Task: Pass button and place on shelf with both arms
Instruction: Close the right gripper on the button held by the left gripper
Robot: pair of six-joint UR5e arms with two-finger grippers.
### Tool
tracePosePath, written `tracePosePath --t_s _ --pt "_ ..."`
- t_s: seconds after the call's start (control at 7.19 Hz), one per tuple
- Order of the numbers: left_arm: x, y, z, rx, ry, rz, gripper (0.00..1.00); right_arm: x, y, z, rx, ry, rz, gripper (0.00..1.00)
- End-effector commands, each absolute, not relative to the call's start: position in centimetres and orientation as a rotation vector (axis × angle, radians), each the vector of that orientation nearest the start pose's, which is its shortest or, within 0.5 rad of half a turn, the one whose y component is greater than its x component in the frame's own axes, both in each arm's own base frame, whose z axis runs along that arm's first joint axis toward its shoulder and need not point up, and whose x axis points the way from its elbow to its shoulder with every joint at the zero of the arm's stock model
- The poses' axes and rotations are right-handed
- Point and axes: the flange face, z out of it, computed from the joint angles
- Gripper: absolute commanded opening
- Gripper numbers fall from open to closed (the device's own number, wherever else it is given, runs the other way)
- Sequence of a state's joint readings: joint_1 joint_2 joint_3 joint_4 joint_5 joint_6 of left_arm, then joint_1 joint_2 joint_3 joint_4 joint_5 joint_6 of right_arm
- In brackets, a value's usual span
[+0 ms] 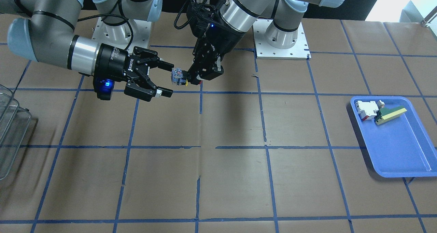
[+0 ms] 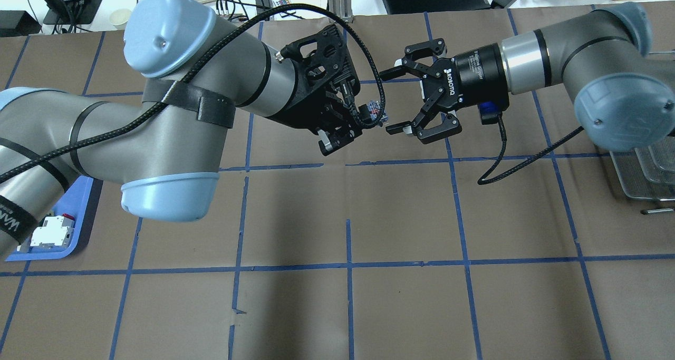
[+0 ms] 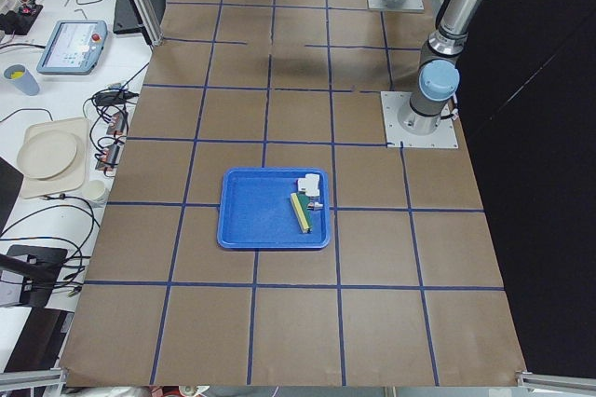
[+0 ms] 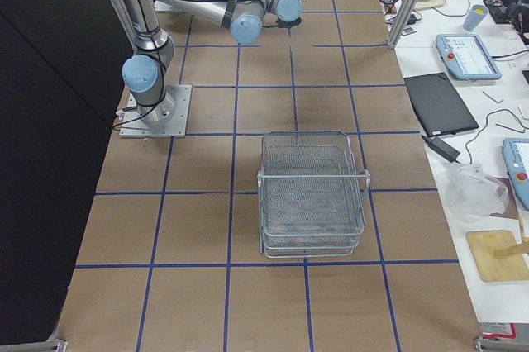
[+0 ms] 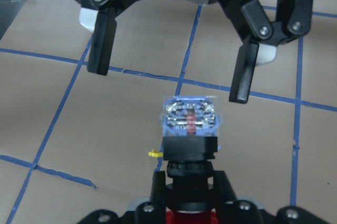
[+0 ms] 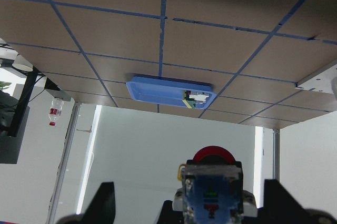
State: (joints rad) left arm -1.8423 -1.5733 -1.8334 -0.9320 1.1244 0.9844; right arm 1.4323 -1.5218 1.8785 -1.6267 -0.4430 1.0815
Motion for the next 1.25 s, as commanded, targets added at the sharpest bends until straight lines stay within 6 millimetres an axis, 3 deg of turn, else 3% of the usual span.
tracePosePath --t_s 0.0,0.7,0.83,0.97,1.11 --pt "-30.53 -43.92 43.8 2.061 2.593 -0.857 0.13 16.13 -49.56 37.71 1.371 1.62 0.9 1.0" --pt "-30.55 -43.97 43.77 2.054 2.602 -0.859 0.13 16.68 -49.28 37.99 1.367 1.626 0.909 0.94" --pt "-30.55 -43.97 43.77 2.054 2.602 -0.859 0.13 16.68 -49.28 37.99 1.367 1.626 0.909 0.78" --pt "-30.55 -43.97 43.77 2.054 2.602 -0.859 0.13 16.66 -49.44 37.91 1.369 1.624 0.913 0.49" --pt "-30.55 -43.96 43.94 2.053 2.598 -0.865 0.13 16.67 -49.37 38.05 1.367 1.625 0.91 0.35"
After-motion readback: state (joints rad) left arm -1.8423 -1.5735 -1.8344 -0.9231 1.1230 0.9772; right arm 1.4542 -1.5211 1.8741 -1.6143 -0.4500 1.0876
